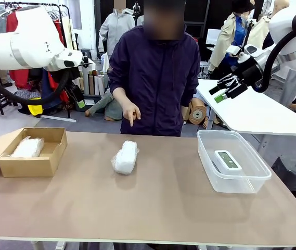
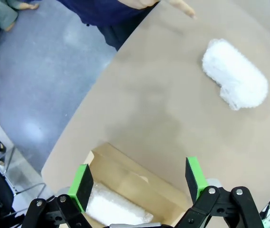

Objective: Separate and place wrapped and unwrapped clocks.
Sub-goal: Pick up the Digital clock indicated by the person.

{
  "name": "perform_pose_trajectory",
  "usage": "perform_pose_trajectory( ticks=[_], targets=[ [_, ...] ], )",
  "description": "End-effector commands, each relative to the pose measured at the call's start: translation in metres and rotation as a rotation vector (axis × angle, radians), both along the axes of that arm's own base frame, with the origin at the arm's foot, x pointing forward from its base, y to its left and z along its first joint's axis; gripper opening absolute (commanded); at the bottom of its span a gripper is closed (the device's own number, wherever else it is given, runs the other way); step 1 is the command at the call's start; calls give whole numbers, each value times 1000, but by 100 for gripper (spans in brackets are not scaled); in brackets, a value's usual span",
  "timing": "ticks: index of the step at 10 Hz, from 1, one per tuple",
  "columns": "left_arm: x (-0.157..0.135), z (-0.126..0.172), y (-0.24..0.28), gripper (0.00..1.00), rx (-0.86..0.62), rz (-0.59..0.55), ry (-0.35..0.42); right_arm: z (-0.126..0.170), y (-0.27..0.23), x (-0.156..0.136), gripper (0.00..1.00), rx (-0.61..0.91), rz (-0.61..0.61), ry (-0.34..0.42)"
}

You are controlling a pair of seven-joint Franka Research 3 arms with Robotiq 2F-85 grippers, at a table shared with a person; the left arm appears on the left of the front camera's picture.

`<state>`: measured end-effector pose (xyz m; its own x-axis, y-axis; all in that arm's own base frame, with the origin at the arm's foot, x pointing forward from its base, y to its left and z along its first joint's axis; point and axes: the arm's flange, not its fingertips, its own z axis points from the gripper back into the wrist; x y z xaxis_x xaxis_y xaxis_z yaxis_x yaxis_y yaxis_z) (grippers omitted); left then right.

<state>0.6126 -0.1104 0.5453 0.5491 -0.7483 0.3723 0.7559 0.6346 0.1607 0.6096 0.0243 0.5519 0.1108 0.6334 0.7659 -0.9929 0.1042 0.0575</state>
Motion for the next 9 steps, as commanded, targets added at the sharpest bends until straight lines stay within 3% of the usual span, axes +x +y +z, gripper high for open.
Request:
perform_pose_trajectory(
  ticks=[1,4,6,9],
  targets=[
    [-1,-2,-1,100,0,-2,4,2,1,-2,100,-1,4,-4],
    [-2,5,-35,100,117,243,117,2,1,-2,100,-1,4,-4],
    [-8,-5,-71,100,99,387,174,2,1,-2,100,-1,4,-4],
    [-23,-41,-127,100,44,484,160,2,1,-2,100,-1,4,-4]
  ],
)
